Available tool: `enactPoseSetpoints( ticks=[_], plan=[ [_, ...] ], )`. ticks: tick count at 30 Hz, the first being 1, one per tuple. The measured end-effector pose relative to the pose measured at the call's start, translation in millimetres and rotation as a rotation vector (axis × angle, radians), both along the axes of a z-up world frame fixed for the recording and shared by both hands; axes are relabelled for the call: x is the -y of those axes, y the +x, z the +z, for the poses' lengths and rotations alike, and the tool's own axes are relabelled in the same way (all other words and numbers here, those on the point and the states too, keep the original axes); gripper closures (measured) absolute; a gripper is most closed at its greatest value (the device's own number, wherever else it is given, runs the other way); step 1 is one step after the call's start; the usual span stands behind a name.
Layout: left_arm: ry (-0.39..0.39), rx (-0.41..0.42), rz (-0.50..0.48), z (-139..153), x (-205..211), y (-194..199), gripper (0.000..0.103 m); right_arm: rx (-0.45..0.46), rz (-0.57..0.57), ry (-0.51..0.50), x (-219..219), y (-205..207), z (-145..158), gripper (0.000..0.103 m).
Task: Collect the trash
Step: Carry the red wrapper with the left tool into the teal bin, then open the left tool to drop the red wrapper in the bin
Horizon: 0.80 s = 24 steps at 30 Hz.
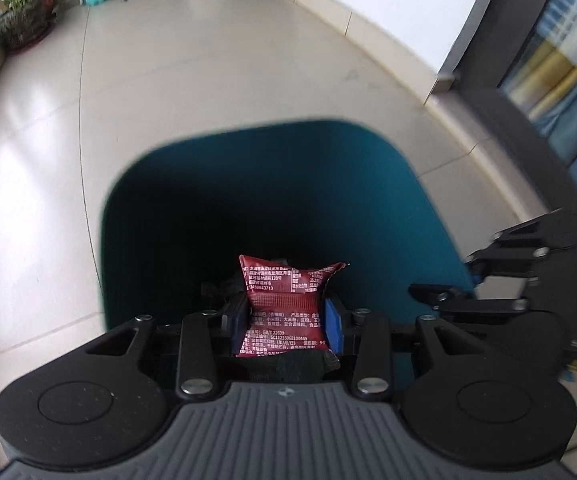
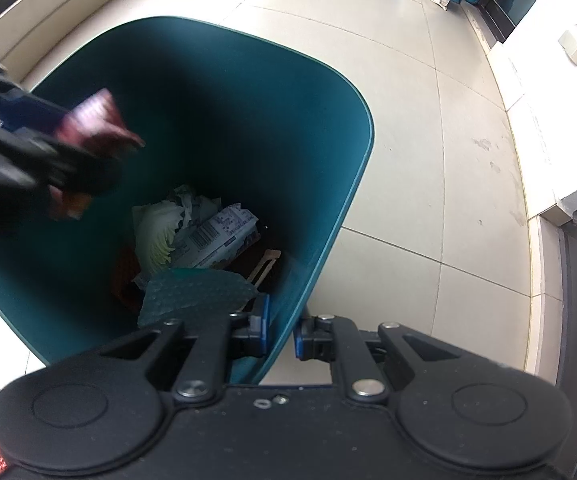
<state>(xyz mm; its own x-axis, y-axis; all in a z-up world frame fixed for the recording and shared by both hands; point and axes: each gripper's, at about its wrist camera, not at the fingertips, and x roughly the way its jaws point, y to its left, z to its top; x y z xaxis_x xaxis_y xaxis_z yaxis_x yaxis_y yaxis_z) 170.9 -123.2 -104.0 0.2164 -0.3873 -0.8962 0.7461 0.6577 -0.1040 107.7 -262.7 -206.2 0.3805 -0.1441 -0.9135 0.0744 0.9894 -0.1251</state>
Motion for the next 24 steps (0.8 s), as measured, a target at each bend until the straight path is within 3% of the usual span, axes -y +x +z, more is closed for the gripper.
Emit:
enactPoseSetpoints(
  ticks=[5,12,24],
  plan=[
    [0.061,-0.026,0.000,-28,11,-2,0.064,0.003,0.001,0.003,0,-1,2,0.092],
    [0.041,-0.077,0.003,-44,10,-1,0.054,0.008,0.003,0.006,-1,-1,4,0.092],
    [-0.040,-0.021,-0.015,-20,-14,-6,0.049,0.008,-0.001,0.010,-1,-2,8,0.092]
  ],
)
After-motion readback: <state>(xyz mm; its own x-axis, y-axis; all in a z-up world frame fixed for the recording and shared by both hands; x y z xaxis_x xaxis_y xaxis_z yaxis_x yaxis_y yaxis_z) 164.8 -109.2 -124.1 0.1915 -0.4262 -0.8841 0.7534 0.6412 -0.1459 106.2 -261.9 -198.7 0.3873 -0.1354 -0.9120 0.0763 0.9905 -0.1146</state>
